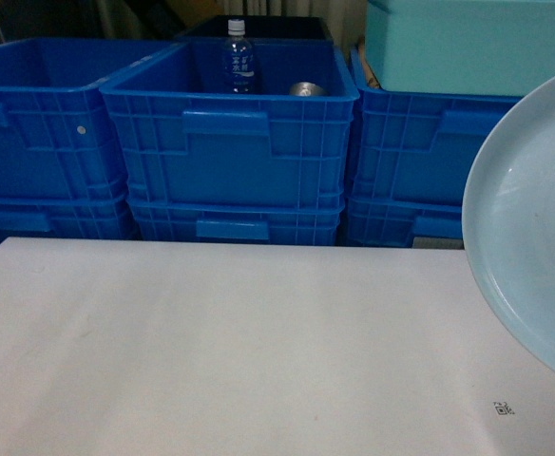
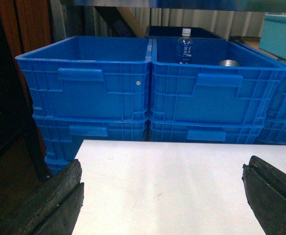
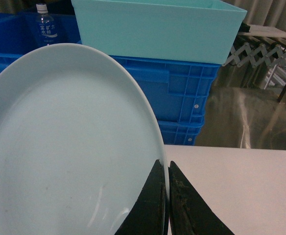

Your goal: Place blue tray on left shelf second layer neatly

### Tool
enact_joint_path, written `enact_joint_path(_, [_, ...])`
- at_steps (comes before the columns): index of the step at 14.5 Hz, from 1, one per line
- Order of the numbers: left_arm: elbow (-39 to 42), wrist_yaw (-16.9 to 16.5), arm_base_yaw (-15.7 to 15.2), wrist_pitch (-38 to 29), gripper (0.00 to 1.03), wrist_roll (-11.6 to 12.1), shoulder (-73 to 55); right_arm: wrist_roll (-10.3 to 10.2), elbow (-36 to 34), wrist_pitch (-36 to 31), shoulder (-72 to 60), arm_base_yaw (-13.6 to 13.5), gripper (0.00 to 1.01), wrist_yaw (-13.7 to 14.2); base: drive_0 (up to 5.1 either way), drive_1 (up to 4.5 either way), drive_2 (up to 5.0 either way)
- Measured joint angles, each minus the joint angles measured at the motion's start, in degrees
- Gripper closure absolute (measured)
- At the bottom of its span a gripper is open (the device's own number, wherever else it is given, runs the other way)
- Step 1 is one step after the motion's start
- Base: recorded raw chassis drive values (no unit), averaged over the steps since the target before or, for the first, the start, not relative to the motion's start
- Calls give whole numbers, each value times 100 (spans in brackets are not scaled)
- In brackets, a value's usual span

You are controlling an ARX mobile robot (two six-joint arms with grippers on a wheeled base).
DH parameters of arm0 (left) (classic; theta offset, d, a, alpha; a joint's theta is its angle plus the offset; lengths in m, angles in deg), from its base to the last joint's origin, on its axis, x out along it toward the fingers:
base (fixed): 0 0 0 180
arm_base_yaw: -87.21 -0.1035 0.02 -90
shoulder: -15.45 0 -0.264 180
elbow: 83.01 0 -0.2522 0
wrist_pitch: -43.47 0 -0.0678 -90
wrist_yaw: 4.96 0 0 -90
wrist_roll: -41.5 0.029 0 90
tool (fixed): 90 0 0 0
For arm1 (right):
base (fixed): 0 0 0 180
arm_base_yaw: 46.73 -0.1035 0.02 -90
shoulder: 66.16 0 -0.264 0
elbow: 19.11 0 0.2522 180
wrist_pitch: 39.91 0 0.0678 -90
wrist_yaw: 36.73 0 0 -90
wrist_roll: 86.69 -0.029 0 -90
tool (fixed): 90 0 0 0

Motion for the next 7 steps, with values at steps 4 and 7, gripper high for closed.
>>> enact_joint_path(4, [0,0,0,0,5,2,0,-4,0,-146,-142,125,99,11,0,0,0])
enact_joint_path(7, [0,0,0,0,5,2,0,-4,0,-98,-42,238,99,-136,0,0,0])
